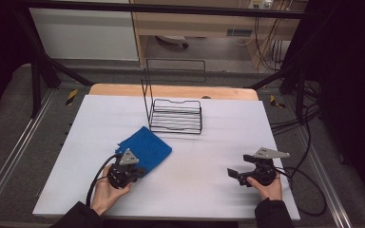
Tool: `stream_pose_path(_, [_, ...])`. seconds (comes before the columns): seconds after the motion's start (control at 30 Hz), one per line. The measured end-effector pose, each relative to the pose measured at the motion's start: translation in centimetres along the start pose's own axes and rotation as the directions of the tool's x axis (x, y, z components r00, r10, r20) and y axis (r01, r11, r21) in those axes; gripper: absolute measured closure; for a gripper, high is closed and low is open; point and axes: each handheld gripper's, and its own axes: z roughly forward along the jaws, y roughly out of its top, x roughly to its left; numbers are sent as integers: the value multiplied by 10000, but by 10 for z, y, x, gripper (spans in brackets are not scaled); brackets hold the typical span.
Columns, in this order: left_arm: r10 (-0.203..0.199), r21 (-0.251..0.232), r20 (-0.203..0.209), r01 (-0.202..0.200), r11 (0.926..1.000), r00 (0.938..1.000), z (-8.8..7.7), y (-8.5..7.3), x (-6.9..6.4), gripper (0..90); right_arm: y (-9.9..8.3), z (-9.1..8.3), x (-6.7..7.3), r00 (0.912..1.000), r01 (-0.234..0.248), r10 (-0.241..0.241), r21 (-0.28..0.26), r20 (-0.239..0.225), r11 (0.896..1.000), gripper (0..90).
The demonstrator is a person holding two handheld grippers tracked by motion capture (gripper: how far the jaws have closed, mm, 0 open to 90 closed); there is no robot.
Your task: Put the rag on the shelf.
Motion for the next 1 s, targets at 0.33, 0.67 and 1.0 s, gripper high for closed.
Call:
stream_pose_path(0.33, [-219, -274, 1126, 251, 9993, 9934, -3, 7, -18, 884, 0, 0, 0, 10000, 63, -63, 5, -26, 10000, 22])
stream_pose_path(0.67, [-77, -349, 1672, 137, 9993, 9859, 10, 15, -43, 876, 0, 1, 0, 9999, 91, -91, 30, -42, 10000, 24])
stream_pose_path(1.0, [-418, -704, 1158, 502, 9963, 9924, -12, 16, -23, 547, 0, 0, 1, 10000, 45, -45, -7, -44, 10000, 24])
